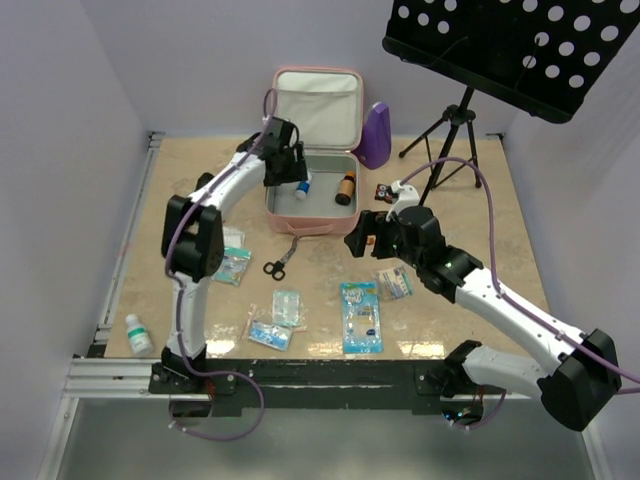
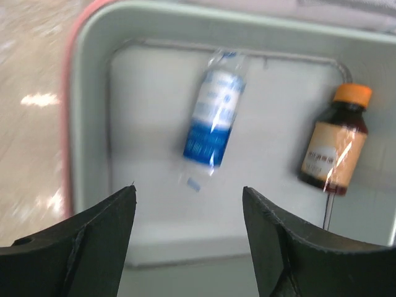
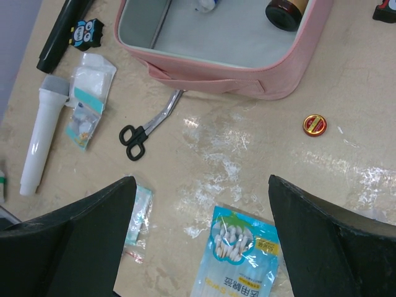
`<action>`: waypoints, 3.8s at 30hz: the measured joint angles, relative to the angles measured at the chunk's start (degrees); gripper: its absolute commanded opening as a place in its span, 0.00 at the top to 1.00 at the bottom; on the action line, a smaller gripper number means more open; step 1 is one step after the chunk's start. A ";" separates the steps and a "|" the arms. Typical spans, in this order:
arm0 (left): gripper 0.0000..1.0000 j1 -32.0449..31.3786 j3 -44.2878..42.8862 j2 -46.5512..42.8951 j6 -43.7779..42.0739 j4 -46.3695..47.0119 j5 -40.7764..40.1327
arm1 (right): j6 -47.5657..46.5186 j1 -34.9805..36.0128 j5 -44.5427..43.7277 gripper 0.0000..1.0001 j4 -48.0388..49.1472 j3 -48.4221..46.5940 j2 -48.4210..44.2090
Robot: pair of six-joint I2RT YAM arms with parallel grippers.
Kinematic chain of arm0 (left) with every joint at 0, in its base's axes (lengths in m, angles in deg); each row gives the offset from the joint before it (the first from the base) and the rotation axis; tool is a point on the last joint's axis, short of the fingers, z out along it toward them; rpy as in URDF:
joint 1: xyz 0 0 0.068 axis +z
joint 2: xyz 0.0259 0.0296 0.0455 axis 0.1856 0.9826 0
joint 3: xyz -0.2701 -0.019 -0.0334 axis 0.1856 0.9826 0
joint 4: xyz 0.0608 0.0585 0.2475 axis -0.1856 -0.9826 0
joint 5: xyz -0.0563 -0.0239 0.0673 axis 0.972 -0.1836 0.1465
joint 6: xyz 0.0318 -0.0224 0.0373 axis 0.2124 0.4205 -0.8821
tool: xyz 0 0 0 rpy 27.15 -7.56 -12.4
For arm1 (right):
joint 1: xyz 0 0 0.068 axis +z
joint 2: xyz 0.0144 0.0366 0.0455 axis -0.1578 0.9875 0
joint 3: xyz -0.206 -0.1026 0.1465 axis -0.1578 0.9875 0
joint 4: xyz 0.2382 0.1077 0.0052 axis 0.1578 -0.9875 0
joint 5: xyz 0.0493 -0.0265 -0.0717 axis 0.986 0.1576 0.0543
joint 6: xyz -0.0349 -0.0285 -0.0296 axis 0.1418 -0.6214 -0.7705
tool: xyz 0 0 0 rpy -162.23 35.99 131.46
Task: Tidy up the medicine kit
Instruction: Place the medical item at the medicine box, then pick up the pill bottle at the corner of the board.
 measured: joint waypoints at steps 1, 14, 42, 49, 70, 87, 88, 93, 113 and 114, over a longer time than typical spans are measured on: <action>0.26 0.04 3.85 -3.50 0.39 0.13 -0.94 | 0.00 0.00 0.00 0.08 0.07 0.02 -0.39; 0.09 11.65 49.90 -63.89 9.53 -7.13 -17.33 | -0.28 0.04 4.83 0.09 5.14 3.17 -0.90; 0.01 49.64 60.17 -58.03 19.45 -26.93 -23.23 | -0.35 5.86 11.89 0.09 12.59 3.30 6.62; 0.00 51.19 60.92 -52.85 12.72 -21.38 -19.41 | -0.35 5.86 12.94 0.09 12.74 3.30 3.67; 0.02 46.45 55.65 -58.69 2.75 -22.58 -17.66 | 0.26 5.86 16.59 0.09 15.32 3.48 -0.74; 0.00 29.83 57.96 -74.07 -6.99 15.82 -2.21 | 0.17 6.08 11.58 0.09 11.13 2.78 -2.32; 0.00 29.11 63.93 -76.11 -10.10 23.76 -0.46 | 0.17 6.10 10.88 0.09 10.71 2.51 -2.32; 0.00 26.60 96.41 -81.99 -20.57 56.37 8.63 | 0.02 6.10 8.52 0.09 9.66 1.46 -2.32; 0.00 25.18 108.65 -41.81 -25.44 107.73 -0.79 | -0.46 6.10 3.04 0.09 4.81 -2.08 2.27; 0.00 25.14 108.65 -39.01 -25.40 107.54 -1.27 | -0.46 6.10 2.93 0.09 4.70 -2.08 2.32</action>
